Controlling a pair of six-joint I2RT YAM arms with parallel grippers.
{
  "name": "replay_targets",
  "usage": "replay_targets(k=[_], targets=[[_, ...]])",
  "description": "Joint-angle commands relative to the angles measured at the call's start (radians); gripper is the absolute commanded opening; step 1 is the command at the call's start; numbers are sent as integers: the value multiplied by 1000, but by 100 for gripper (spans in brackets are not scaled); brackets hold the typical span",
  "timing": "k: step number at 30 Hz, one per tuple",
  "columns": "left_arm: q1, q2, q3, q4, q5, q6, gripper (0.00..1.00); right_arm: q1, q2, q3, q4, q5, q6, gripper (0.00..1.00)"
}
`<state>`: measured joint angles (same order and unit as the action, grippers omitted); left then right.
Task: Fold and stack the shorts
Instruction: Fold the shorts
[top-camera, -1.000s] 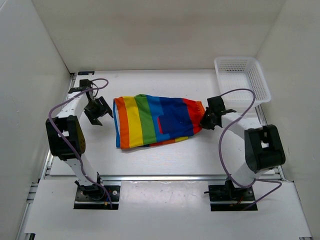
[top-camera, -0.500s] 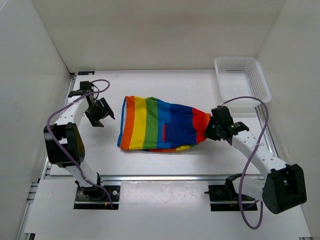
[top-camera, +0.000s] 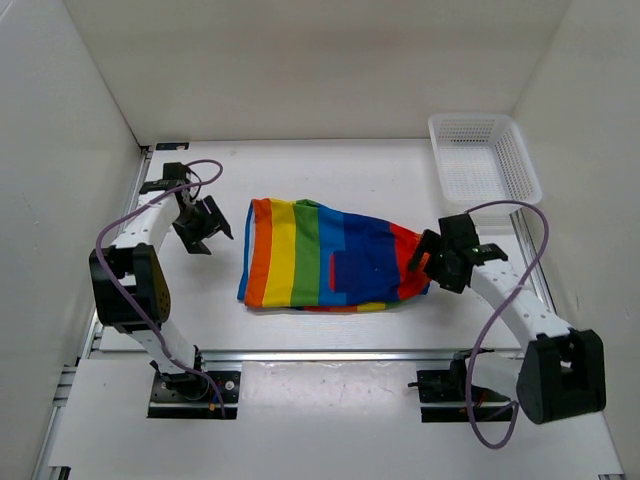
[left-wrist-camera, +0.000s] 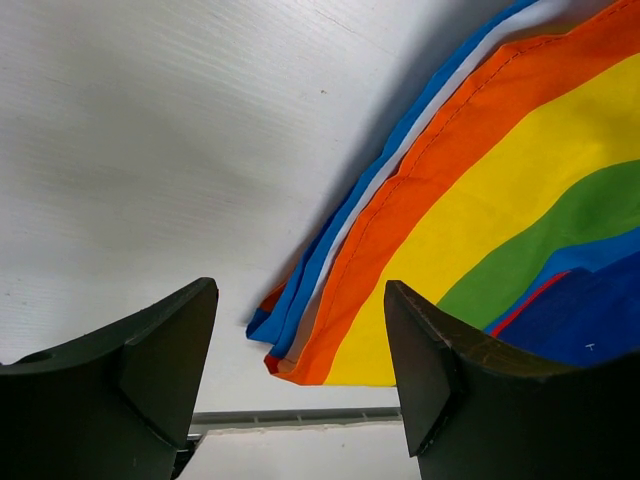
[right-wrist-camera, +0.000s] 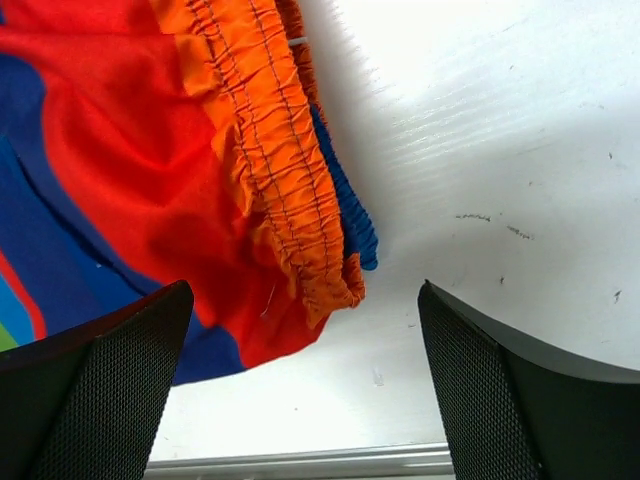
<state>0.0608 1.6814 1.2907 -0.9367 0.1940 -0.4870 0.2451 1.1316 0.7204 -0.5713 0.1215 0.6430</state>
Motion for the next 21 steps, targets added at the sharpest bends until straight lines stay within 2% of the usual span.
replay_targets(k=[1, 2, 5, 10, 12, 13, 16, 17, 18, 19, 21], targets=[[-4, -3, 19, 18, 25, -1, 79, -17, 119, 77, 48, -40, -93, 96], [-4, -3, 28, 18, 25, -1, 79, -27, 155, 89, 65, -55, -104, 96], [-4, 9, 29, 18, 25, -1, 79, -27, 259, 100, 119, -112, -118, 88], [-4, 9, 29, 18, 25, -1, 79, -27, 342, 62, 209, -146, -94, 63], [-4, 9, 29, 18, 25, -1, 79, -27, 370, 50, 232, -146, -83, 58], [-4, 9, 29, 18, 25, -1, 79, -18, 370, 50, 244, -146, -83, 47], [-13, 18, 29, 18, 25, -1, 79, -18, 372, 50, 255, -120, -72, 26], [-13, 18, 29, 18, 25, -1, 79, -18, 372, 50, 255, -108, -72, 12], [-13, 18, 19, 27, 25, -1, 79, -18, 356, 50, 245, -94, -72, 5], [-13, 27, 19, 27, 16, -1, 79, -18, 340, 60, 223, -74, -72, 0], [-13, 28, 9, 36, 16, -11, 79, -18, 307, 73, 203, -24, -83, 0]])
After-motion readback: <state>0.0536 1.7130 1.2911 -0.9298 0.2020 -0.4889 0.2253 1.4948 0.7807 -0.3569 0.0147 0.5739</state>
